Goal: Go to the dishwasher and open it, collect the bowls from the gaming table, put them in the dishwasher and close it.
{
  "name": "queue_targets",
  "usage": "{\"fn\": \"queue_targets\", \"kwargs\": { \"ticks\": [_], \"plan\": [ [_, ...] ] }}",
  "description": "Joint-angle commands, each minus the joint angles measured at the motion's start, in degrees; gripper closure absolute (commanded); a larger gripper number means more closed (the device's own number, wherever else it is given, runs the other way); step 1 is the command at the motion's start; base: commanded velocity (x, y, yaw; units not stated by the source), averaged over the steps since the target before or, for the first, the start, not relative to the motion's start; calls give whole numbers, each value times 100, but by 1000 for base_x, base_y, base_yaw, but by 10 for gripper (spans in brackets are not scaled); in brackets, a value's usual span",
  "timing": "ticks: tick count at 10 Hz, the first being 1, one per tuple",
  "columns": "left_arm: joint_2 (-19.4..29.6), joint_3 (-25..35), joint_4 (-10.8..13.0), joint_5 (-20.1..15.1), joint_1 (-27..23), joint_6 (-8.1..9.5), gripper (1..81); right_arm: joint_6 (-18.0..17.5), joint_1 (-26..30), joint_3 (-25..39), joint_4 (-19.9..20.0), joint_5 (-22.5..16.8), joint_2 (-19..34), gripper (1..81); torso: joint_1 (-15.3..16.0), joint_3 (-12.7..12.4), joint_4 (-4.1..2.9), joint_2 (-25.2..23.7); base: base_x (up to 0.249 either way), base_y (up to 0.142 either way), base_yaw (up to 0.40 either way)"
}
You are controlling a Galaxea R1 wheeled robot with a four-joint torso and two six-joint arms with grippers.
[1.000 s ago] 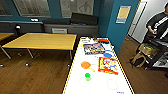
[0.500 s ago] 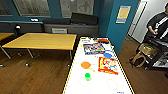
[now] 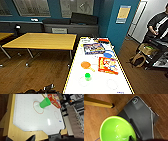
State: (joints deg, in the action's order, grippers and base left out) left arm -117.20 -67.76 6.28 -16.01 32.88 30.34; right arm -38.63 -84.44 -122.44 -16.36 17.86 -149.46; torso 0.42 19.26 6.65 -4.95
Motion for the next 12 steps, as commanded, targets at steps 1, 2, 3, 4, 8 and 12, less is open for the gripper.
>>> {"fn": "queue_targets", "kwargs": {
  "ticks": [1,2,3,4,8,12],
  "plan": [
    [-443,-386,67,-1140,-1234,708,10,5,292,-15,-104,-424,89,811,0,0,0,0,0,0,0],
    [-603,-493,75,-1282,-1392,824,10,-4,318,-15,-104,-424,54,811,2,0,0,0,0,0,0],
    [-812,-615,84,-1535,-1603,937,10,-4,353,-15,-104,-493,28,811,2,0,0,0,0,0,0],
    [-1015,-687,197,-1755,-1814,1182,10,-4,379,-7,-104,-494,27,811,2,2,0,0,0,0,0],
    [-1561,-405,2211,-2284,-2246,3355,10,5,459,-42,-104,-582,-34,811,5,2,0,2,0,0,0],
    [-2386,-949,2694,-2232,-2404,3892,10,5,502,-86,-104,-617,-52,811,5,5,0,2,0,0,0]
  ]
}}
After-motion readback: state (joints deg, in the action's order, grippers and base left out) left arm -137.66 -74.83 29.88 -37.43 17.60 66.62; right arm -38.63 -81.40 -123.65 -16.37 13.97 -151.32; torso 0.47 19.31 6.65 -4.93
